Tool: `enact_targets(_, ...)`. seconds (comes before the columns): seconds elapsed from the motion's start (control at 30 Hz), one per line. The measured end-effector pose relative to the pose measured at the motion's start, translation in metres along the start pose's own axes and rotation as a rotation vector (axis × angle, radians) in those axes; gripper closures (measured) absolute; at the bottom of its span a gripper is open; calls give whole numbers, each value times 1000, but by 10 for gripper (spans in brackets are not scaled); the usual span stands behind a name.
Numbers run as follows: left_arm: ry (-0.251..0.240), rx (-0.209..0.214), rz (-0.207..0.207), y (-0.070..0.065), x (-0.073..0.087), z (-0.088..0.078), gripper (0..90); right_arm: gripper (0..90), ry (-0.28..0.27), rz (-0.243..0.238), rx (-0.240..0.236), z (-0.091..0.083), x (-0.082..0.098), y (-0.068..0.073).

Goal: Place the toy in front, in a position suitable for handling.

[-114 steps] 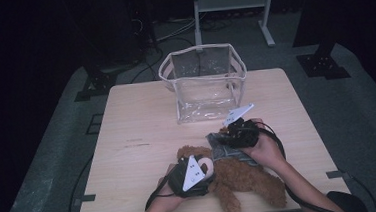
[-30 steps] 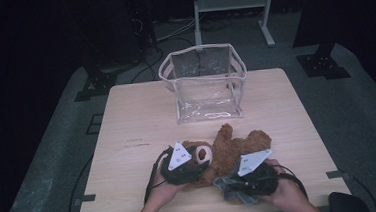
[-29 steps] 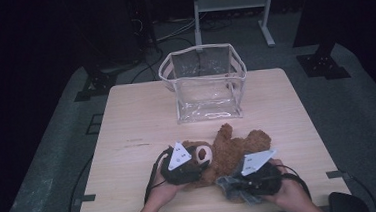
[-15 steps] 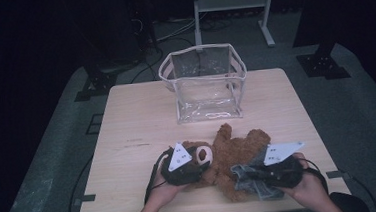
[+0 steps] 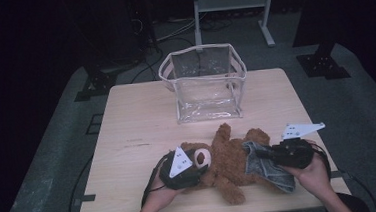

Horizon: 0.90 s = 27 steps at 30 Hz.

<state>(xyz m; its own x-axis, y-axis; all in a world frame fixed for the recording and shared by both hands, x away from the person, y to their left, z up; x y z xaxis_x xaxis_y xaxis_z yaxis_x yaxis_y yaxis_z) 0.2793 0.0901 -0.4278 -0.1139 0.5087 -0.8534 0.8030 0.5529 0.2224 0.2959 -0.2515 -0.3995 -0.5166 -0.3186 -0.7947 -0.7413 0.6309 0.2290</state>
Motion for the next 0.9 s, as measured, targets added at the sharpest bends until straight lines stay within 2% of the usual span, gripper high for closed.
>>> enact_targets(0.13,13,-11,-5,4,7,-12,364,782,-11,42,-59,9,1,-2)
enact_targets(0.23,20,-21,-1,7,10,-17,367,781,10,74,-74,18,7,-5)
enact_targets(0.33,25,-20,-1,10,13,-20,367,782,48,95,-63,24,15,-10)
enact_targets(0.4,25,-18,-3,11,14,-21,367,782,76,91,-34,24,19,-12)
enact_targets(0.47,25,-13,-1,11,14,-22,365,782,64,94,-30,21,17,-13)
enact_targets(0.57,23,-10,-8,12,14,-20,364,782,25,70,-7,18,4,-11)
enact_targets(0.67,18,-9,-8,13,15,-20,364,782,4,60,4,23,-8,-10)
enact_targets(0.77,14,-8,-11,13,16,-21,364,782,30,52,14,35,-9,-13)
enact_targets(0.9,11,-2,-17,12,17,-20,363,782,78,82,27,42,4,-25)
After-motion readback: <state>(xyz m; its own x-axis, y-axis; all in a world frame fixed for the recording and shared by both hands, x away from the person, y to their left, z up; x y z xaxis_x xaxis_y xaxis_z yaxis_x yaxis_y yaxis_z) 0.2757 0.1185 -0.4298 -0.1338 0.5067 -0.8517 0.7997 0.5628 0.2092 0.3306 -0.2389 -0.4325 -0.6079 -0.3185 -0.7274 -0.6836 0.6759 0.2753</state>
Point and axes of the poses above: each handheld gripper's, and its own axes: z roughly forward along the jaws, x roughly out of its underside, y roughly to its left, the point moved 1 cm from there along z, roughly forward along the jaws, and after that the axes turned 3 degrees about z, right-handed, at the moved point
